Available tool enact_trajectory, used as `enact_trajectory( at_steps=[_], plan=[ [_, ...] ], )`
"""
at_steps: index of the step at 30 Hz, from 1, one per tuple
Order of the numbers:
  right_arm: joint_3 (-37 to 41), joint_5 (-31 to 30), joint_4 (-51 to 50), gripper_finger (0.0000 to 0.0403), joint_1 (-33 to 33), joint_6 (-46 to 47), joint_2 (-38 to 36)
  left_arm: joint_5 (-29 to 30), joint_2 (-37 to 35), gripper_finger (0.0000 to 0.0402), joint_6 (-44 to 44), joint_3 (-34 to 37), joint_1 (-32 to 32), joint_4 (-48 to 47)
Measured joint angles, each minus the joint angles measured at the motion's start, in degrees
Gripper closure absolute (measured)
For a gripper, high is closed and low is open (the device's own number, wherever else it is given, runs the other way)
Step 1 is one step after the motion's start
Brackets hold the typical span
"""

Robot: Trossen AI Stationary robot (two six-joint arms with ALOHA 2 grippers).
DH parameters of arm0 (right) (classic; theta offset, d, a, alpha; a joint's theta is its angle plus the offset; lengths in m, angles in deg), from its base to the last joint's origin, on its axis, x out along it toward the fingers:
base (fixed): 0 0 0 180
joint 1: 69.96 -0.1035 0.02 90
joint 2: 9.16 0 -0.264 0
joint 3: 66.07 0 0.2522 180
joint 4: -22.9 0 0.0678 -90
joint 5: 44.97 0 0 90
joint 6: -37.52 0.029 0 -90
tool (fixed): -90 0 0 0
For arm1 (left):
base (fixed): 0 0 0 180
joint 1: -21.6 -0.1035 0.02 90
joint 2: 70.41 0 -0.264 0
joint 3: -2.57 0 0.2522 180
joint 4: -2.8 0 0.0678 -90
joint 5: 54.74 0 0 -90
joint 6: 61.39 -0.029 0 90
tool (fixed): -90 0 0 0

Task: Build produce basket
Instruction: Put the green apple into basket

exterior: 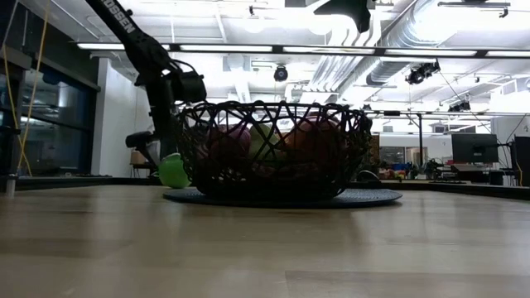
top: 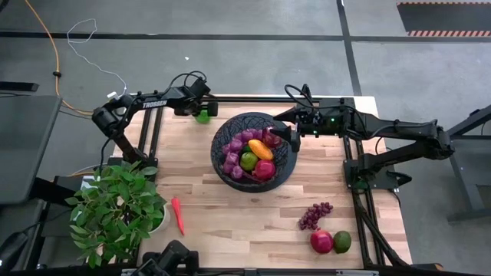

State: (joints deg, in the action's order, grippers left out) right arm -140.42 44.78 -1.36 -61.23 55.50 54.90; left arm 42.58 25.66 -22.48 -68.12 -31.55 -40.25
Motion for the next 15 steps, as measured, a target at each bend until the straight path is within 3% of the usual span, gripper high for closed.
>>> enact_trajectory(
  at_steps=[4,15],
  plan=[
    [0.0,0.0,0.0,0.0156,0.0,0.0,-0.01,-0.67,-0.02,0.0011,0.1,0.0,0.0,0.12],
    [-0.01,-0.02,0.0,0.0156,0.0,0.0,-0.01,-2.42,-0.54,0.0086,-0.05,0.0,0.0,-0.04]
  ],
)
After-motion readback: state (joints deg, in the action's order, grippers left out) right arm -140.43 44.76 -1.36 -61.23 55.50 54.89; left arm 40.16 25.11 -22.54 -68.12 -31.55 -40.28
